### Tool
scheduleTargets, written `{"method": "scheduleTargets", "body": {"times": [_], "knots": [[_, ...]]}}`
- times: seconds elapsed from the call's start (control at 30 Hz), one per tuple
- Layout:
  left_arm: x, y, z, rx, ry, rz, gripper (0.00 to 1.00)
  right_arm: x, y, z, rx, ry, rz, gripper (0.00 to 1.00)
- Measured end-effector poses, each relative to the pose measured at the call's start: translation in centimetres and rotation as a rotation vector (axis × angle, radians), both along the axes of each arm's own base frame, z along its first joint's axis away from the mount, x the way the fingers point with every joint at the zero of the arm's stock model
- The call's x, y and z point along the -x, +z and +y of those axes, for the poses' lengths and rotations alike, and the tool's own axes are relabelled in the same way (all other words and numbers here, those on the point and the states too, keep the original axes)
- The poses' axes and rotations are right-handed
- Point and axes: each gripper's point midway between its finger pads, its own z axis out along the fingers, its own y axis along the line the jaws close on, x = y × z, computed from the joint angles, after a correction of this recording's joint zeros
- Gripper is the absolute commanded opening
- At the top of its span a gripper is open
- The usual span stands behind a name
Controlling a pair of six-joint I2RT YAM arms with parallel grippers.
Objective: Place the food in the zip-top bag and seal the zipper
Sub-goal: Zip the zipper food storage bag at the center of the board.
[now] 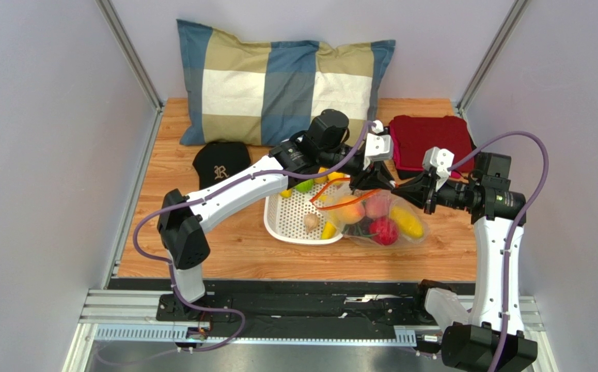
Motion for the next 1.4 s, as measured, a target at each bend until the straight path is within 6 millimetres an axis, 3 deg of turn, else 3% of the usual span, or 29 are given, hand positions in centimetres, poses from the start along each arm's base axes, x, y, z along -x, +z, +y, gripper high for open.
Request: {"method": "scheduleTargets", "body": {"times": [0.13,0.37,0.73,1.2,1.4], "knots": [[0.0,-0.1,0.0,-0.001,-0.002,-0.003,0.11,0.0,0.1,0.0,0.000,-0.001,0.001,0.00],[-0.4,-0.4,0.2,-0.006,0.002,-0.018,0.10,-0.4,0.1,-0.3,-0.011,-0.023,0.037,0.00],[-1.4,-3.0,1.5,-0.052,0.022,-0.012,0.09,-0.8,0.1,-1.0,-0.031,-0.063,0.080,0.00],[-3.0,-6.2,5.2,-0.146,0.079,0.016,0.08,-1.3,0.3,-2.2,-0.043,-0.117,0.079,0.00],[-3.1,-7.3,6.7,-0.181,0.100,0.019,0.08,-2.2,0.7,-3.8,-0.065,-0.181,0.098,0.00]]}}
